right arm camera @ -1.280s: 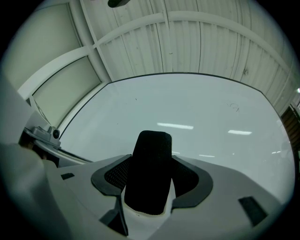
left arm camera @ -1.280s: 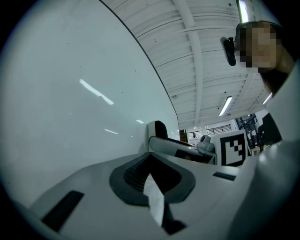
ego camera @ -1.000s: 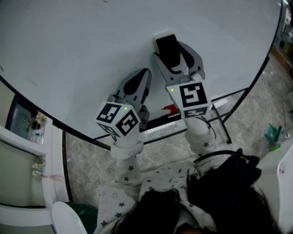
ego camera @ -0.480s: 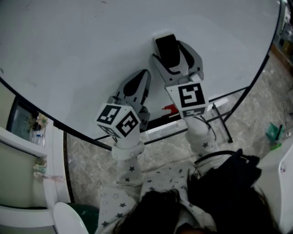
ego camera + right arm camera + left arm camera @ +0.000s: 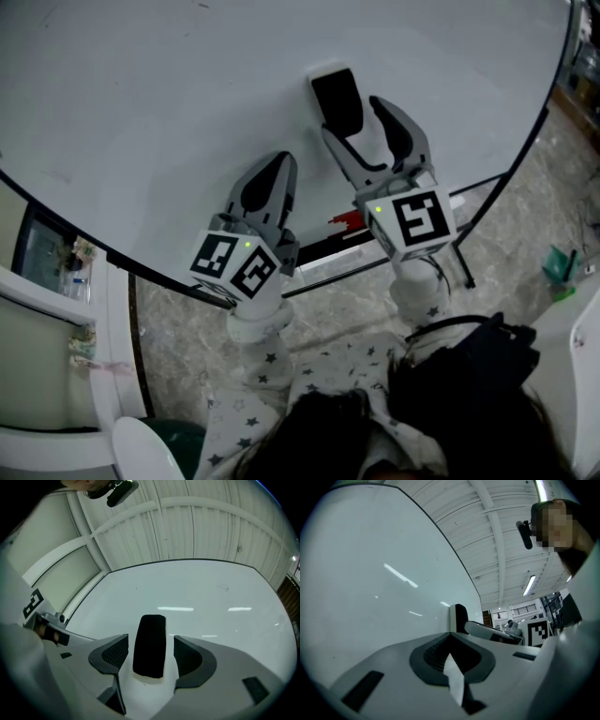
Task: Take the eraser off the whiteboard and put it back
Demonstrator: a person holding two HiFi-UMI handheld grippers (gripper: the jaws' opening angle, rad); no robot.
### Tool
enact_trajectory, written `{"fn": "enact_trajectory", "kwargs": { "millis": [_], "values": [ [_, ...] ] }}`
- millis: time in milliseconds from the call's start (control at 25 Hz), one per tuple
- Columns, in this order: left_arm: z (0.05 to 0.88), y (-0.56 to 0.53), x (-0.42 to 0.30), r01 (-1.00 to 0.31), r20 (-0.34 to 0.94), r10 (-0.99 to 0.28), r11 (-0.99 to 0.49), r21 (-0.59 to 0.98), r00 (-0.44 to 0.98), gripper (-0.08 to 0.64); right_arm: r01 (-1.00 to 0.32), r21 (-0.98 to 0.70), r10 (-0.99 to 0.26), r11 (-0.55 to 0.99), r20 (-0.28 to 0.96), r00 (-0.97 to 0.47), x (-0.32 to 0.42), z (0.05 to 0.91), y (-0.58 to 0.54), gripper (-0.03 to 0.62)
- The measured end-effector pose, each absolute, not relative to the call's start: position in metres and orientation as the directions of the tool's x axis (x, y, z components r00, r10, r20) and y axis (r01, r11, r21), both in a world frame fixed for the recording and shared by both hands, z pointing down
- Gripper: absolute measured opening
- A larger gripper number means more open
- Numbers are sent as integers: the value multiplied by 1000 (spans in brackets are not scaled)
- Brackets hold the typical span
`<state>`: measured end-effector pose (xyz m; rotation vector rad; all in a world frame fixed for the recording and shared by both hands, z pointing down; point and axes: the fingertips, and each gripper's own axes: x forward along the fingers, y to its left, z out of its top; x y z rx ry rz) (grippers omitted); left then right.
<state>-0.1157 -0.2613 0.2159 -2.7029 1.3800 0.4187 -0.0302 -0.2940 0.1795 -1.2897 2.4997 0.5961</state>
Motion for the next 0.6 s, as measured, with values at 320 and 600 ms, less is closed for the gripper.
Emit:
{"fn": "enact_trajectory", "kwargs": {
  "millis": [320, 600],
  "values": [
    [218, -248, -98, -798, -251, -782, -600, 52, 571, 0, -777, 221, -696, 590, -349, -628, -22, 194, -270, 91],
    [236, -237, -76, -773, -214, -767, -630, 73, 605, 2, -743, 205, -684, 638, -293, -668, -15, 214, -254, 8]
  ]
}}
